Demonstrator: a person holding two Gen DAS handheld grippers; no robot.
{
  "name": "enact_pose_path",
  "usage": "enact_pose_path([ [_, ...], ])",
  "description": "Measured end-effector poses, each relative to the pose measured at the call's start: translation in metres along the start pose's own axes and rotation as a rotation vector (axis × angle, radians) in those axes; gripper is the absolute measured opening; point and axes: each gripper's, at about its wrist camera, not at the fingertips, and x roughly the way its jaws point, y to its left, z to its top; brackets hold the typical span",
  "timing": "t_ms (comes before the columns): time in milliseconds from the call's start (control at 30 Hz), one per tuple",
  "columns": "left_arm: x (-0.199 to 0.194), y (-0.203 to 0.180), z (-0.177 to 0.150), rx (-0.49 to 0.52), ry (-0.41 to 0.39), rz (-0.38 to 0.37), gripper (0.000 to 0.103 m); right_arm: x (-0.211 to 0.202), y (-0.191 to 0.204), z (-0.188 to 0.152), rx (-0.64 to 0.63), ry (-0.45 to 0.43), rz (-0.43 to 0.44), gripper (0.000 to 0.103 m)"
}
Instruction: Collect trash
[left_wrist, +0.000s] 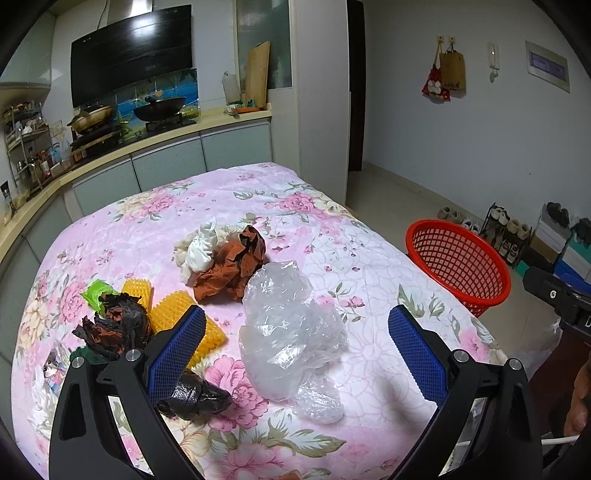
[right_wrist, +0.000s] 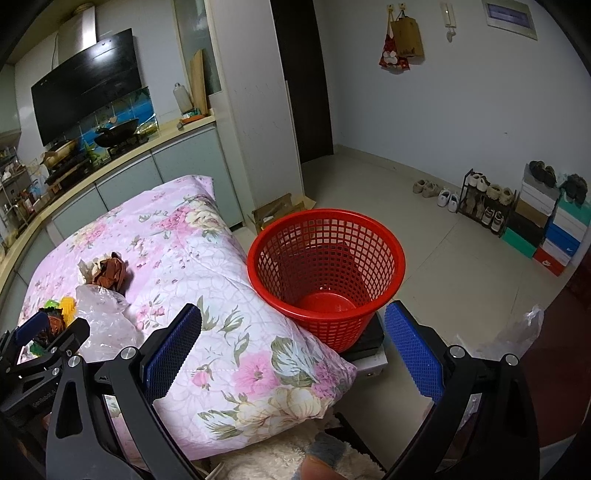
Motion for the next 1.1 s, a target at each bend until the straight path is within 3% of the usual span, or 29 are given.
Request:
enact_pose_path([
  [1100,-0.0004,0.0035,0.0014,-0.006,0.001,0.008,0.096,0.0053,-0.0014,-0.0043,0.01,0.008,0.0,0.096],
])
